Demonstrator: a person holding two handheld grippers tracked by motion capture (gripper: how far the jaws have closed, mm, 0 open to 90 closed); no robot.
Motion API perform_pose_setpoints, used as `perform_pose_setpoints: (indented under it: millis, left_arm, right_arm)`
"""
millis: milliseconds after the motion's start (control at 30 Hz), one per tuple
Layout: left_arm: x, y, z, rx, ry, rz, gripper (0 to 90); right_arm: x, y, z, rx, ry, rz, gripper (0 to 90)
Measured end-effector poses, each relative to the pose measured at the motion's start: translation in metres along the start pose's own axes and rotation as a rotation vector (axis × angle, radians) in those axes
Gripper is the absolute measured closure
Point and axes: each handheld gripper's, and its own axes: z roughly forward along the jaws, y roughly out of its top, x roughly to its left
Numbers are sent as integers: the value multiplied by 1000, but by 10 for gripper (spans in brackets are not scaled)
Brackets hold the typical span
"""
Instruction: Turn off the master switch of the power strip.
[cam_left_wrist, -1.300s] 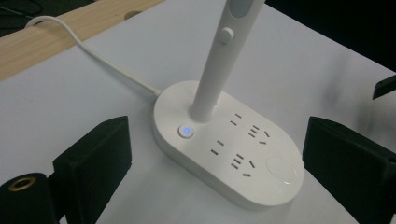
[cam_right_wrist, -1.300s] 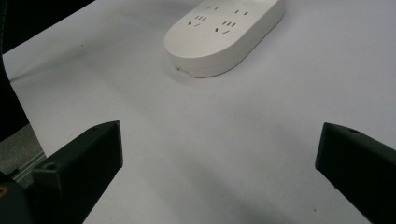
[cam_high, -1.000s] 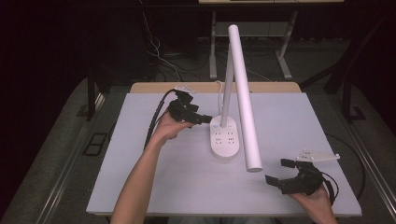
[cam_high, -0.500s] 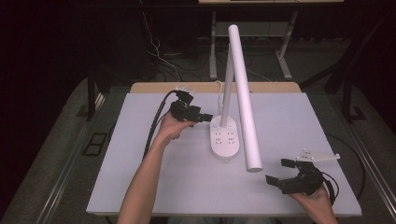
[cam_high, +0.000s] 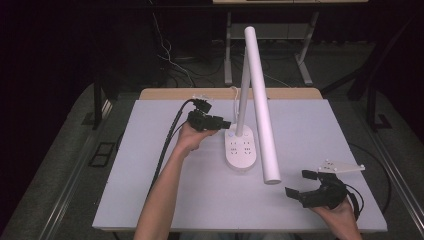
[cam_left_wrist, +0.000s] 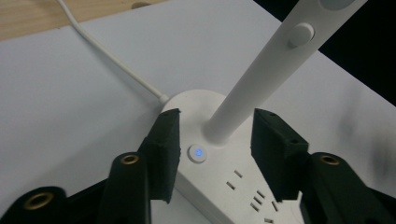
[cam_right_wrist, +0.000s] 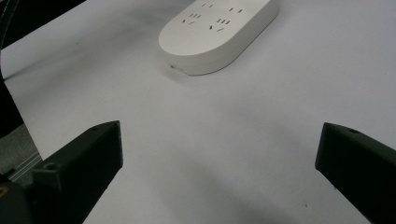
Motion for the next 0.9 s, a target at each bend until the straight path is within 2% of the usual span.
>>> perform_pose_setpoints:
  millis: [300, 500, 533, 567, 900]
  left_arm:
    - [-1, -5, 14, 6, -21, -17, 633]
    - [1, -8, 21, 43, -17, 4, 702]
    - [1, -9, 23, 33, -15, -8, 702]
    - [-1, -10, 26, 6, -12, -41, 723]
    - [-1, -14, 36, 15, -7, -58, 813]
  right_arm:
    - [0, 0, 0, 4, -1, 5, 0]
    - [0, 0, 1, 7, 1, 3, 1]
    - [0, 0, 1, 7, 2, 2, 0]
    - [0, 0, 1, 6, 3, 3, 0]
    - [-1, 0, 0, 3, 4, 3, 0]
